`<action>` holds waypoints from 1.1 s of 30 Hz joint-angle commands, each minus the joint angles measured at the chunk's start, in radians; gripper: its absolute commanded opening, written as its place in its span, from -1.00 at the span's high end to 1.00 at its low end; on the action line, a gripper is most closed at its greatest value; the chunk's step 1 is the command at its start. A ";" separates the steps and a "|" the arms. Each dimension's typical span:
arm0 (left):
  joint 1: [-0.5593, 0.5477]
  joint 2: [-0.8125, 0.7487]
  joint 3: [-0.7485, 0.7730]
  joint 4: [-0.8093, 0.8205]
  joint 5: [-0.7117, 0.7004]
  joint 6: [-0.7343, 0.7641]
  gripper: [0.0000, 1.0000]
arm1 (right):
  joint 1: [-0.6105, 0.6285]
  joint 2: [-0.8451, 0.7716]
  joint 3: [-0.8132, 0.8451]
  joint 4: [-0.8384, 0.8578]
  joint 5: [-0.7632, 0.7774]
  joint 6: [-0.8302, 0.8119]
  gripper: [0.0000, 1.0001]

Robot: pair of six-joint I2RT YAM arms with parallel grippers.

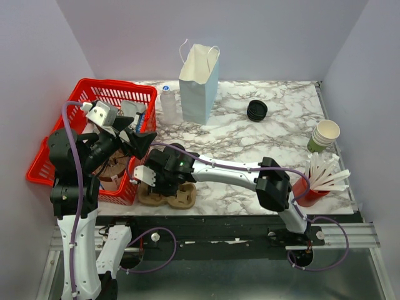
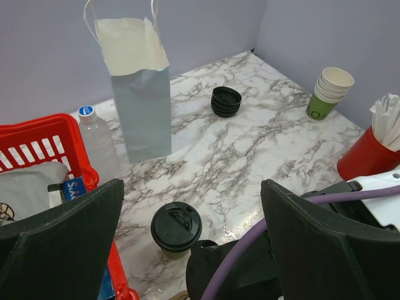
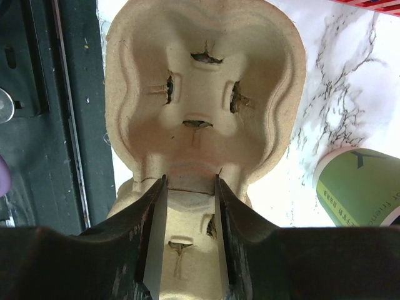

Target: Pack the takeout coffee

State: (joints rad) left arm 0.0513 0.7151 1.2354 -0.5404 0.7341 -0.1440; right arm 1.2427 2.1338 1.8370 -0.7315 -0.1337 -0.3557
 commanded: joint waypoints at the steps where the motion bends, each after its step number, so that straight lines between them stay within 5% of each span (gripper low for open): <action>1: 0.009 -0.014 -0.004 0.003 0.024 -0.020 -0.97 | 0.008 0.018 -0.012 0.001 0.031 -0.011 0.28; 2: 0.009 -0.014 -0.002 0.002 0.022 -0.019 -0.97 | 0.006 0.017 -0.010 -0.002 0.029 -0.014 0.53; 8: 0.009 -0.016 0.003 0.005 0.025 -0.017 -0.97 | 0.008 -0.049 -0.012 -0.017 0.051 -0.040 0.88; 21: 0.009 -0.013 0.004 0.030 0.039 -0.037 -0.97 | 0.006 -0.126 0.008 -0.091 -0.095 -0.037 0.99; 33: 0.009 0.010 0.013 0.201 0.063 -0.104 -0.97 | -0.092 -0.556 -0.257 -0.233 -0.080 -0.101 0.99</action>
State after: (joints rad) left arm 0.0532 0.7166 1.2488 -0.4534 0.7650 -0.1867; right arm 1.1900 1.7447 1.6878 -0.8902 -0.2157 -0.4335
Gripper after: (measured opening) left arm 0.985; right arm 0.396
